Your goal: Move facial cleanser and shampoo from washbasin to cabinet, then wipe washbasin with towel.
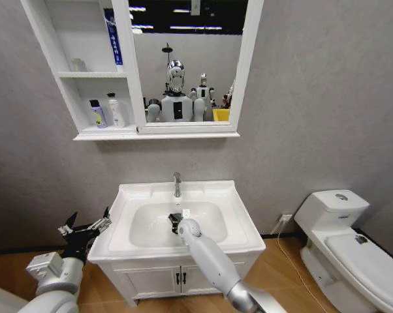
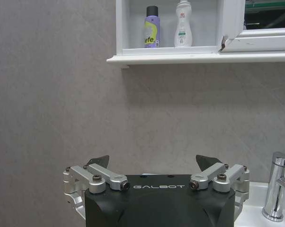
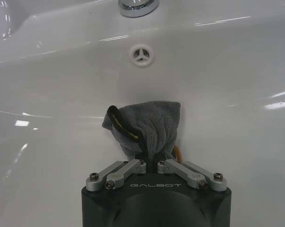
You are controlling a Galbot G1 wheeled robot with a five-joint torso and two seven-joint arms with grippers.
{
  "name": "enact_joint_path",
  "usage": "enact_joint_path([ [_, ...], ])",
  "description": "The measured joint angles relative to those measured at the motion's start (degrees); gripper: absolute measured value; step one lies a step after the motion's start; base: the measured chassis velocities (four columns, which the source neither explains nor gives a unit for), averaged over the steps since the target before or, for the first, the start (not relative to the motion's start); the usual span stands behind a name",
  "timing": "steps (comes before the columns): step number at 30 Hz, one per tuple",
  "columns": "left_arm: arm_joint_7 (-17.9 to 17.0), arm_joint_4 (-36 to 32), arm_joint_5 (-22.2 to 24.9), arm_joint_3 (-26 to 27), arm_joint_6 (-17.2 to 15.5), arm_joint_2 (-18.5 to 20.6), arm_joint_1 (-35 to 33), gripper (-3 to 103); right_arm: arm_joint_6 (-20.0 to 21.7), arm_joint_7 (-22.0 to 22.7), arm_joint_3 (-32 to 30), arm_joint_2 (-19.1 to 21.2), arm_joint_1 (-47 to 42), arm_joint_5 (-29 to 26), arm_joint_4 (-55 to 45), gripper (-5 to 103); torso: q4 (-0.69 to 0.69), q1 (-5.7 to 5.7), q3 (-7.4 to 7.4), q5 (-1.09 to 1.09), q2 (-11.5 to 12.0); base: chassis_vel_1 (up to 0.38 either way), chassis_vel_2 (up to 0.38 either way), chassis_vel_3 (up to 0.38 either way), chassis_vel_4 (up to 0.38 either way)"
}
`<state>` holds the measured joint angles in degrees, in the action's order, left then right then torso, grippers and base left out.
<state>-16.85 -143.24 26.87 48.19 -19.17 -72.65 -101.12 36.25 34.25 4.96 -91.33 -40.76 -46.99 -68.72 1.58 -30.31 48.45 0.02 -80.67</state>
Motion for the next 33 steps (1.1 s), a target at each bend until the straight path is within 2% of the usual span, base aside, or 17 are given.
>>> enact_joint_path([
  [11, 0.0, 0.0, 0.0, 0.0, 0.0, 0.0, 0.0, 100, 0.27, 1.26, -1.31, 5.65, -2.81, -1.27, -5.43, 5, 0.01, 0.0, 0.0, 0.0, 0.0, 0.0, 0.0, 0.0, 0.0],
  [17, 0.0, 0.0, 0.0, 0.0, 0.0, 0.0, 0.0, 100, 0.33, 1.33, -1.37, 6.85, -3.15, -1.48, -6.48, 5, 0.01, 0.0, 0.0, 0.0, 0.0, 0.0, 0.0, 0.0, 0.0],
  [22, 0.0, 0.0, 0.0, 0.0, 0.0, 0.0, 0.0, 100, 0.33, 0.98, -1.11, 5.66, -2.69, -1.32, -5.29, 5, 0.01, 0.0, 0.0, 0.0, 0.0, 0.0, 0.0, 0.0, 0.0],
  [28, 0.0, 0.0, 0.0, 0.0, 0.01, 0.0, 0.0, 100, -0.29, -0.35, -1.03, 0.91, -0.94, 0.05, -0.67, 5, 0.0, 0.0, 0.0, -0.02, 0.01, 0.0, 0.0, 0.0, 0.0],
  [33, 0.0, 0.0, 0.0, 0.0, 0.01, 0.0, 0.0, 100, -0.94, -1.23, -0.89, -0.81, 0.03, 0.69, 1.24, 5, -0.02, 0.0, 0.0, -0.01, 0.01, 0.0, 0.0, 0.0, 0.0],
])
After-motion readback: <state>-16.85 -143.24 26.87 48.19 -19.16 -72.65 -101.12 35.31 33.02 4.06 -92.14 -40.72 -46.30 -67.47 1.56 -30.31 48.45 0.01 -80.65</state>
